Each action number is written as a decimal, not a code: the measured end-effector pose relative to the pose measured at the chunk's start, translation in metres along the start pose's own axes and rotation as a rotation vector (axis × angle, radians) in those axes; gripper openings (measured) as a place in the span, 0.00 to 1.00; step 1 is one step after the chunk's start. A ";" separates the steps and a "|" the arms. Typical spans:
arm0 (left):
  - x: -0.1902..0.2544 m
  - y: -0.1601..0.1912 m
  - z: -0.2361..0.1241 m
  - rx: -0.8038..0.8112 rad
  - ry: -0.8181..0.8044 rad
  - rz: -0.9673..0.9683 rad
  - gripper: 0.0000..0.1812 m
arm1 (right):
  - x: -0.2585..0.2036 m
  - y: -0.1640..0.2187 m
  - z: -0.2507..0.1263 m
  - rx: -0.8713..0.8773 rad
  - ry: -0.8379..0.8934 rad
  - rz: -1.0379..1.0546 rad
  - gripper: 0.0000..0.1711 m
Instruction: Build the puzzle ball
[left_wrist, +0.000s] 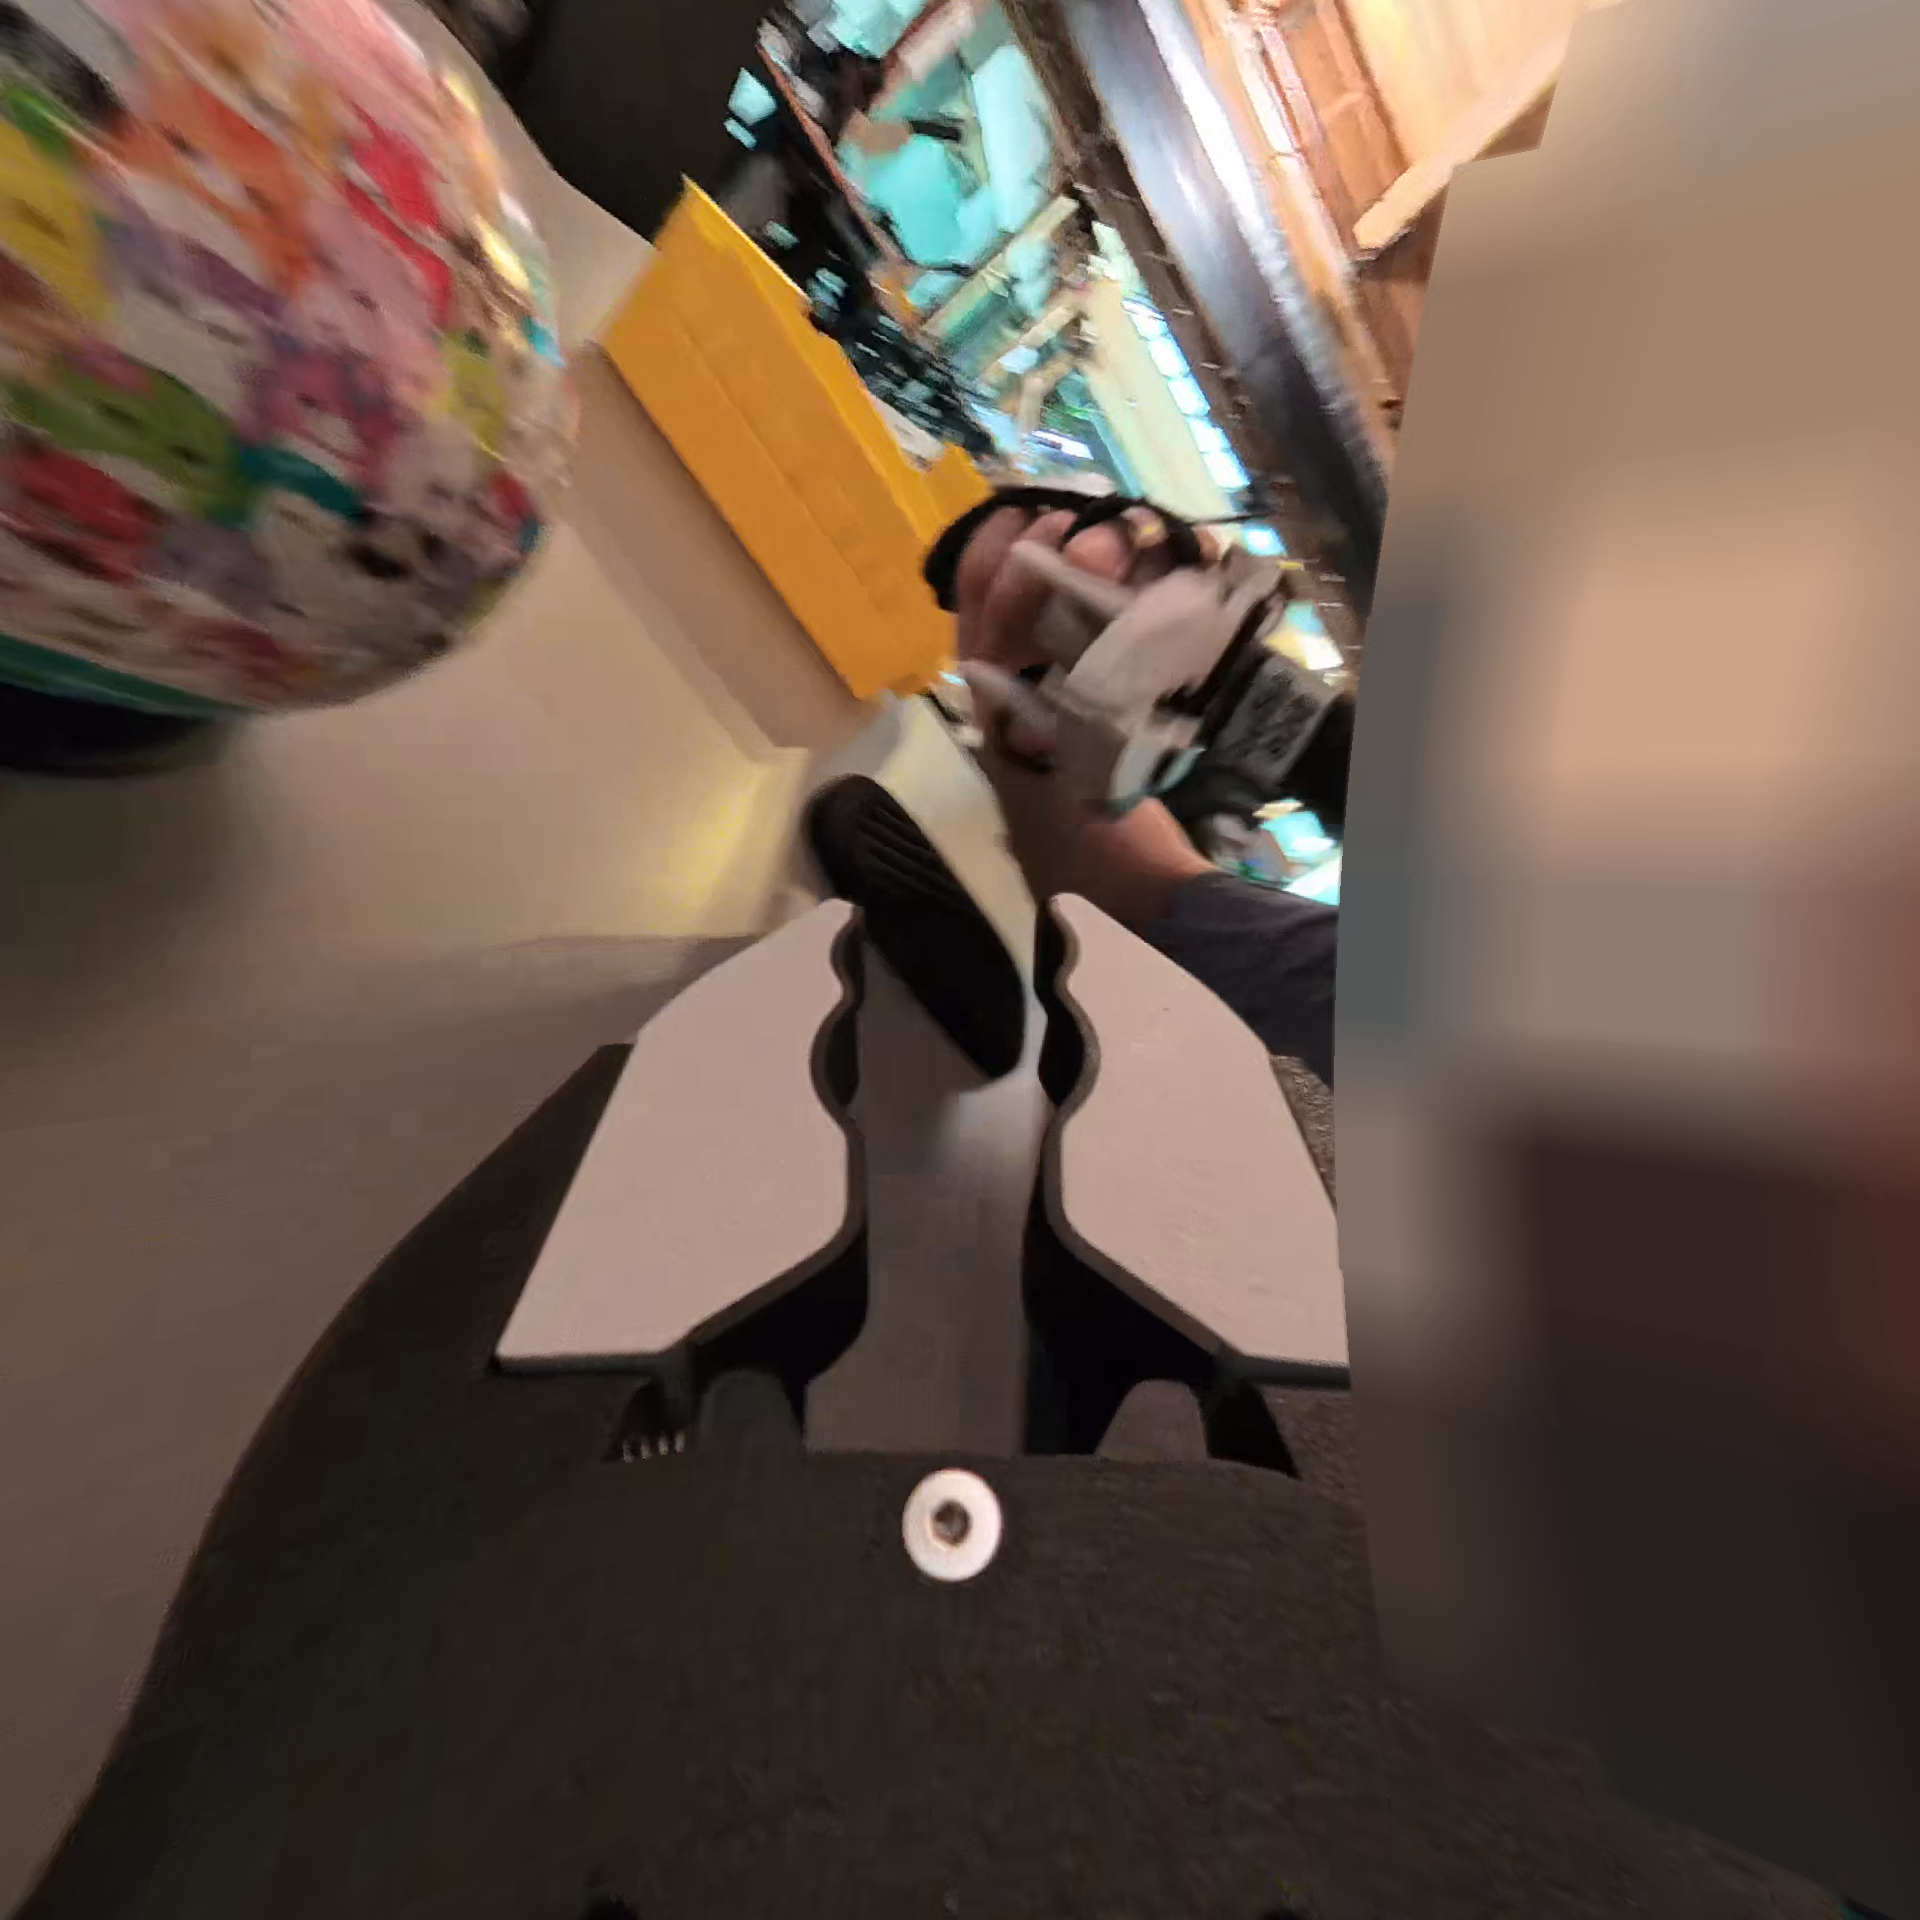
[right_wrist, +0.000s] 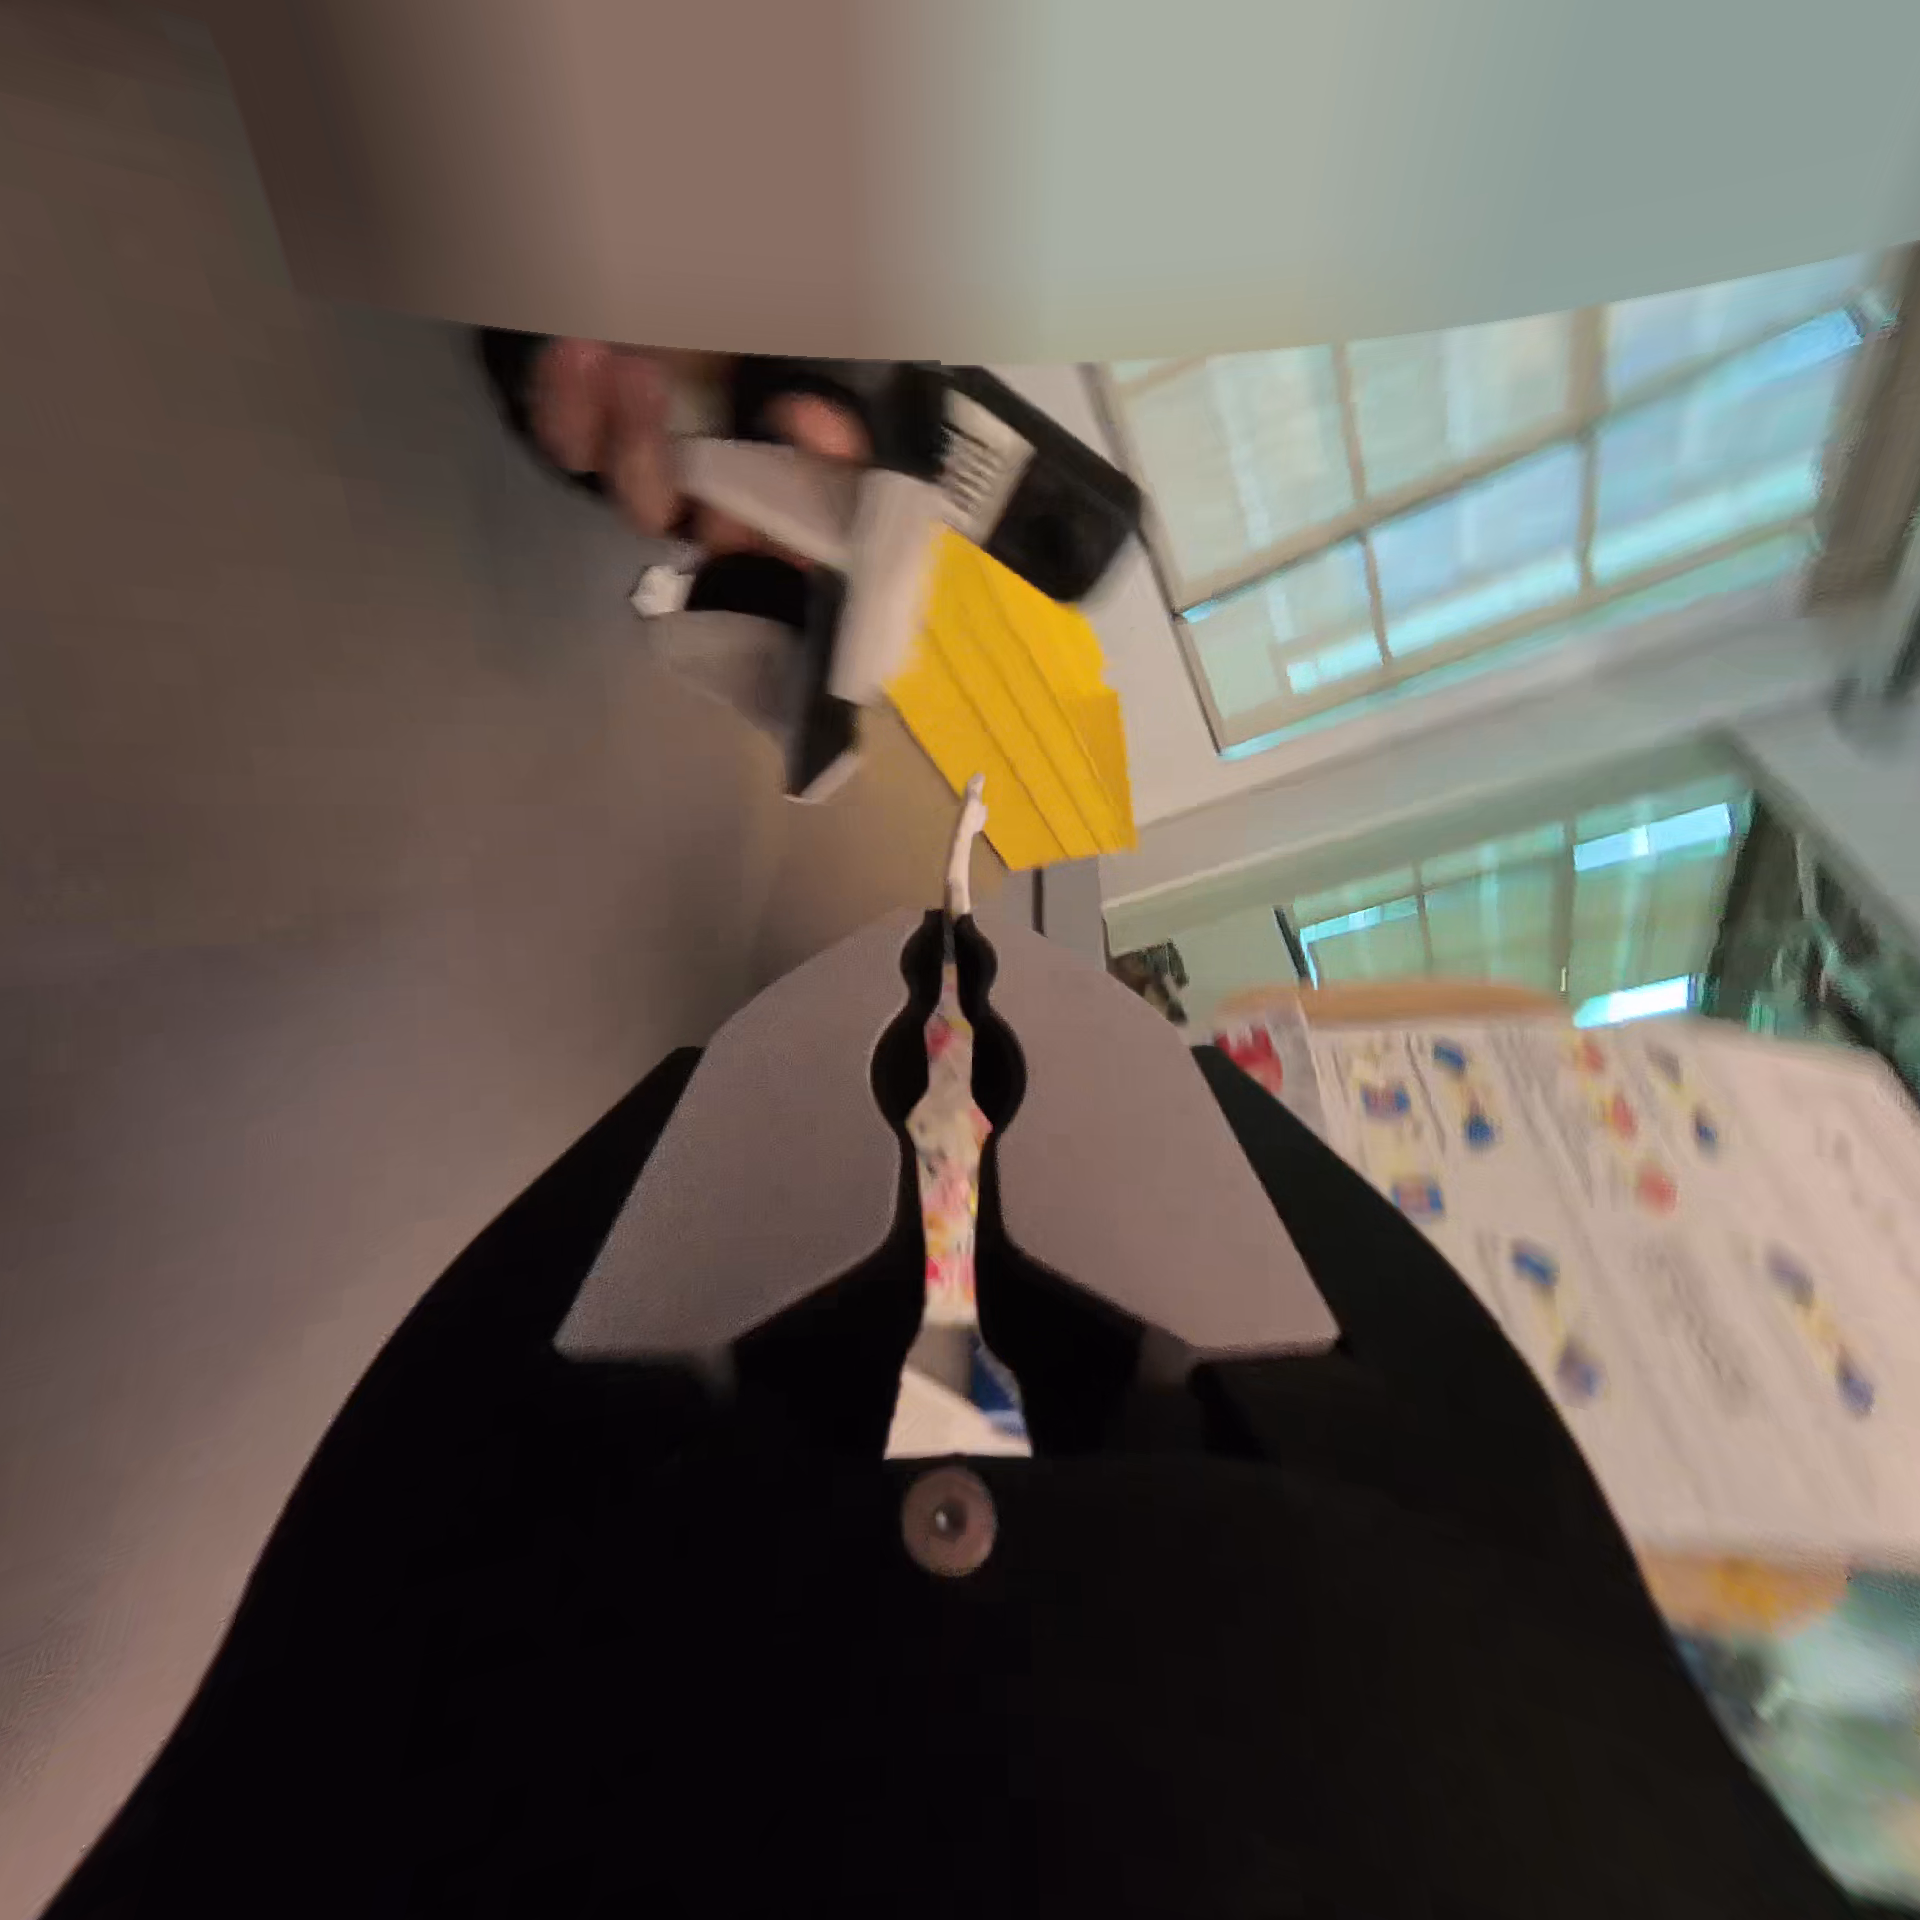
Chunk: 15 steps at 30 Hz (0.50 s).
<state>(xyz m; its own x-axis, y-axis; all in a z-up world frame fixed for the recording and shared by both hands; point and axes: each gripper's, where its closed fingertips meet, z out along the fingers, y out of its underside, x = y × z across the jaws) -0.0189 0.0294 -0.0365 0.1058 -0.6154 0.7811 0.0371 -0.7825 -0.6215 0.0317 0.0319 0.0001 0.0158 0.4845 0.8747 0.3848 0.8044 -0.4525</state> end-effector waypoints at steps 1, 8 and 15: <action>-0.013 -0.002 -0.003 0.025 -0.090 0.061 0.19 | 0.018 0.014 -0.009 -0.016 0.079 0.122 0.02; -0.073 -0.021 0.002 0.131 -0.495 0.315 0.30 | 0.069 0.167 -0.006 -0.241 0.208 0.740 0.02; -0.083 -0.025 0.019 0.130 -0.616 0.403 0.26 | 0.023 0.232 0.047 -0.455 0.005 0.757 0.02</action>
<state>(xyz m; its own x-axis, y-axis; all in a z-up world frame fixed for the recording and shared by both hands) -0.0096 0.1019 -0.0869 0.6719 -0.6579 0.3402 -0.0093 -0.4668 -0.8843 0.0781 0.2455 -0.0931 0.4192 0.8294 0.3692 0.5994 0.0526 -0.7987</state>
